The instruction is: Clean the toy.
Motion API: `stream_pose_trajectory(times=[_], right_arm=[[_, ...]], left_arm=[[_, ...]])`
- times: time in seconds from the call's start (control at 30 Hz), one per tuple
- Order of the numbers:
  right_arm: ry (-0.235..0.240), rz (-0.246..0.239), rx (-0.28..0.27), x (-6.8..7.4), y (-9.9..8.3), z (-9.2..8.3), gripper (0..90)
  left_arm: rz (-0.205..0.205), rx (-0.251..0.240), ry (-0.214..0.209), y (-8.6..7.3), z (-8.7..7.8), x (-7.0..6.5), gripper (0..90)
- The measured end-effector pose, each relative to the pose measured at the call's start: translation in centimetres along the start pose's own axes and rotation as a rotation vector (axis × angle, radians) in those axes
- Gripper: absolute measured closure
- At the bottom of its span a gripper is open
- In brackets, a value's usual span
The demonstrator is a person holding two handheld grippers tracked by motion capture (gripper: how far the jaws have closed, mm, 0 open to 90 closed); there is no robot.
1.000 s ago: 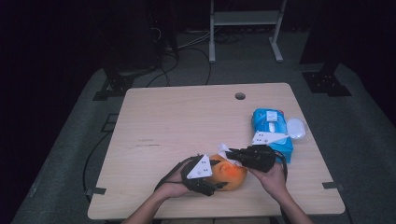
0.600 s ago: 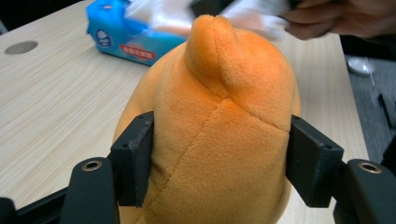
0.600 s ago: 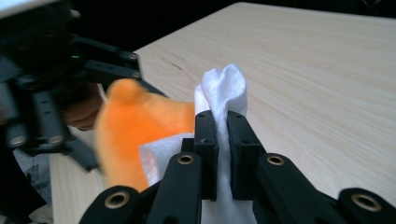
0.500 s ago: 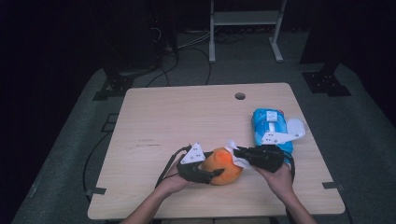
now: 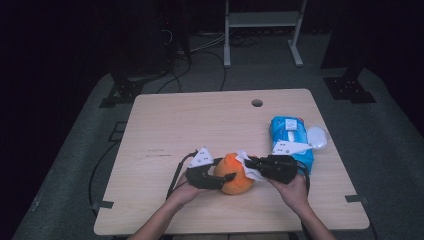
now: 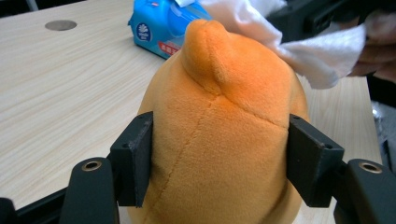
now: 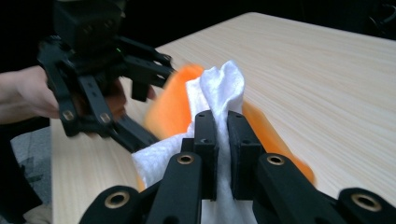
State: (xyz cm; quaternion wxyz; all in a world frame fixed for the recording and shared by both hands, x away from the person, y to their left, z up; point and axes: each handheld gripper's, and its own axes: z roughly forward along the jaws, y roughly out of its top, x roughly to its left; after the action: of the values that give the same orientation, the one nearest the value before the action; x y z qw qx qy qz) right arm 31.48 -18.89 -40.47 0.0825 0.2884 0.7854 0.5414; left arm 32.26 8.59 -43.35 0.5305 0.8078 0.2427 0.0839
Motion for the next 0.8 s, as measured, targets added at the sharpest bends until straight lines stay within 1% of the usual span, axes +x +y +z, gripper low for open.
stream_pose_trajectory(times=[0.07,0.13,0.2,0.27,0.37,0.43,0.5,0.6,0.67,0.8], right_arm=[[0.0,0.01,-0.004,-0.2,-0.2,-0.1,82.9],[-0.005,-0.002,-0.003,0.2,0.0,0.0,82.9],[0.011,-0.01,-0.013,0.7,0.4,0.3,82.9],[0.034,-0.03,-0.017,1.4,0.7,0.8,82.9],[0.057,-0.077,-0.007,2.4,1.2,1.5,82.9],[0.045,-0.106,0.007,2.9,1.3,1.9,82.9],[0.047,-0.102,0.01,2.7,1.2,1.8,83.0],[0.031,-0.102,0.017,2.3,0.9,1.5,83.0],[0.013,-0.095,0.024,1.8,0.4,1.0,83.0],[-0.019,-0.066,0.032,0.6,-0.3,0.3,82.9]], left_arm=[[0.001,0.0,0.006,0.0,0.1,-0.1,32.8],[0.0,0.0,0.014,0.1,0.2,-0.2,32.6],[-0.005,0.001,0.017,0.1,0.2,-0.2,32.5],[-0.01,0.002,0.02,0.1,0.2,-0.2,32.4],[-0.013,0.0,0.021,0.1,0.2,-0.3,32.4],[-0.005,0.004,0.019,0.1,0.1,-0.1,32.5],[-0.004,0.007,0.016,0.0,0.0,0.0,32.7],[-0.015,0.004,0.013,-0.1,-0.1,0.3,32.8],[-0.03,-0.003,0.012,-0.2,-0.2,0.6,32.8],[-0.045,-0.003,0.012,-0.2,-0.4,0.8,32.8]])
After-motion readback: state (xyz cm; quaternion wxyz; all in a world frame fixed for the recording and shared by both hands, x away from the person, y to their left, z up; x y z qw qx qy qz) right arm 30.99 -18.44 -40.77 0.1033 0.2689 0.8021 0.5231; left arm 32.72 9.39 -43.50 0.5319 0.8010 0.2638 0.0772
